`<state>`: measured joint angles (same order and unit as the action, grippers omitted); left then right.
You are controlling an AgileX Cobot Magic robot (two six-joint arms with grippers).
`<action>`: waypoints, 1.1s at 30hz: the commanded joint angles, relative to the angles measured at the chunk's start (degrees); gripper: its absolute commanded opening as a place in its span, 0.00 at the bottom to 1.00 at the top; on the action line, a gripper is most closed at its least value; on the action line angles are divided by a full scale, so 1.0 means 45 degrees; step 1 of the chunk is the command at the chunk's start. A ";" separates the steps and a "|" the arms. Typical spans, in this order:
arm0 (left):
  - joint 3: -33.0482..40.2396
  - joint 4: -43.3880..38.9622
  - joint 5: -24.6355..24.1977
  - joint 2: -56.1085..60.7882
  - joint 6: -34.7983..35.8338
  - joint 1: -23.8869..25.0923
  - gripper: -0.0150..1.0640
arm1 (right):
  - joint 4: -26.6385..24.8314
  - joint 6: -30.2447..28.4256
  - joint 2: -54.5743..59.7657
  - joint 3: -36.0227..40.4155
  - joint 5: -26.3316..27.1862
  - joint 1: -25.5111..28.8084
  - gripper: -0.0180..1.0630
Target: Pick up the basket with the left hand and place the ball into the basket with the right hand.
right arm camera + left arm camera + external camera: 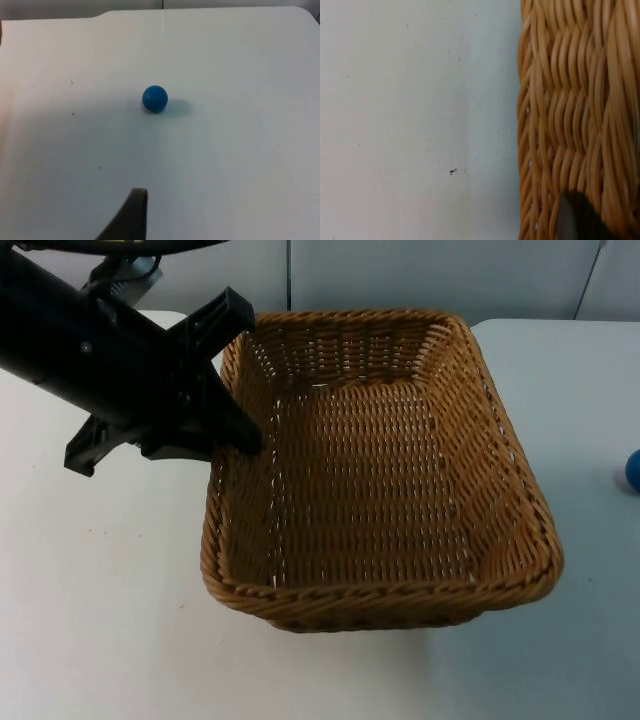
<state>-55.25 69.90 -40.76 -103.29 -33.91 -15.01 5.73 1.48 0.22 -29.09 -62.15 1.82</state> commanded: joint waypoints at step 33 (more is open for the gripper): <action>-0.0003 -0.0193 -0.0648 0.0222 -0.0432 -0.0030 0.01 | -0.0683 -0.0823 1.1231 -0.5129 0.3704 0.0091 0.98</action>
<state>-55.25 67.76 -42.10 -103.29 -35.62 -15.01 3.90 -0.97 46.79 -50.33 -47.10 1.82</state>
